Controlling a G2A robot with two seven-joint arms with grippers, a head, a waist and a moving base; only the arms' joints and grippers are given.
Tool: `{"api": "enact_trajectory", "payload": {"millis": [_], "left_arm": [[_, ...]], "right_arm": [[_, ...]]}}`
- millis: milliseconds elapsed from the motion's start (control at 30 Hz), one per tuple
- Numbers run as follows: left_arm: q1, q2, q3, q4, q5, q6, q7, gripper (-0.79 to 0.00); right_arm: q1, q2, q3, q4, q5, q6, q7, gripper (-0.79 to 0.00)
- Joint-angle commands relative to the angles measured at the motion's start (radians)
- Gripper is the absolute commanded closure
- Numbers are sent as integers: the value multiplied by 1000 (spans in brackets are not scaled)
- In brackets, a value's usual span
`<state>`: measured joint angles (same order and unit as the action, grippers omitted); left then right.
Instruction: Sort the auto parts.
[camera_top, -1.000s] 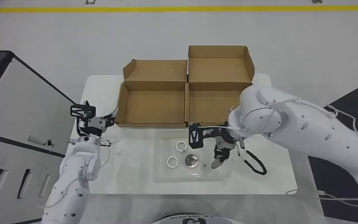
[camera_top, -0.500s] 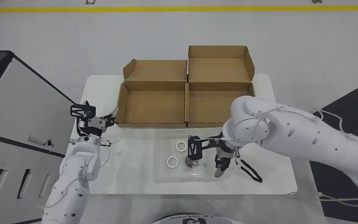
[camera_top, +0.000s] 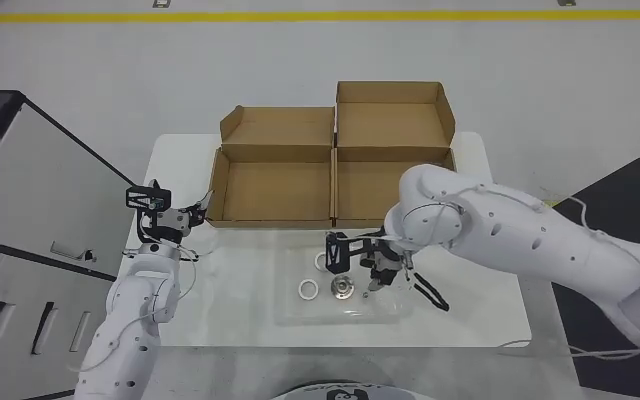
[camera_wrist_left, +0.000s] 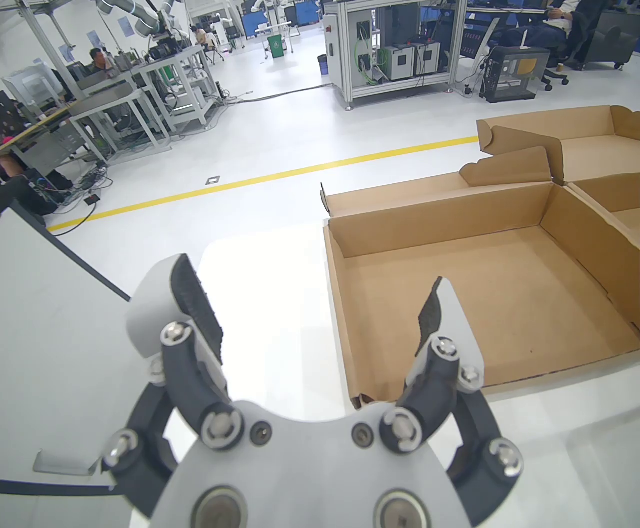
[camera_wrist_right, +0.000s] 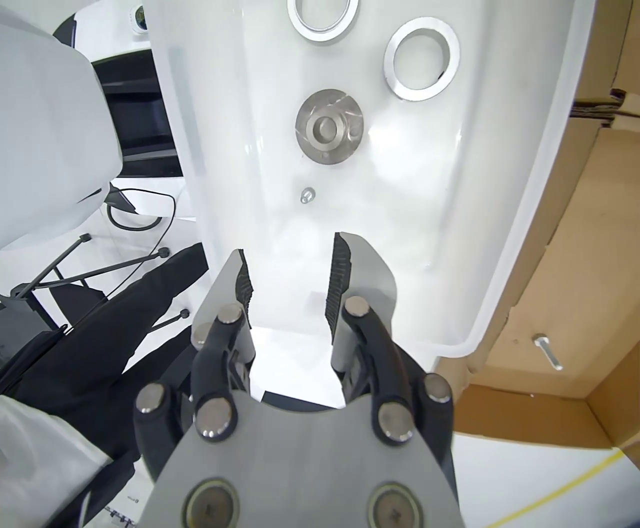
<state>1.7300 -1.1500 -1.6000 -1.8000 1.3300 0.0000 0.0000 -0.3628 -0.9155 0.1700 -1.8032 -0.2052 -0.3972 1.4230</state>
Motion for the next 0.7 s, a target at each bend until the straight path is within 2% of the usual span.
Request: {"api": "enact_trajectory", "payload": {"millis": [0,333,667], "left_arm": [[0,0,0,0,0,0,0,-785],[0,0,0,0,0,0,0,-785],[0,0,0,0,0,0,0,-785]], "right_arm": [[-4,-15,0,20,-5,-3,-3,-360],[-57,-76,0,86,-22,11,11,-351],[-108,-98,0,109,-45,40,40,-348]]}}
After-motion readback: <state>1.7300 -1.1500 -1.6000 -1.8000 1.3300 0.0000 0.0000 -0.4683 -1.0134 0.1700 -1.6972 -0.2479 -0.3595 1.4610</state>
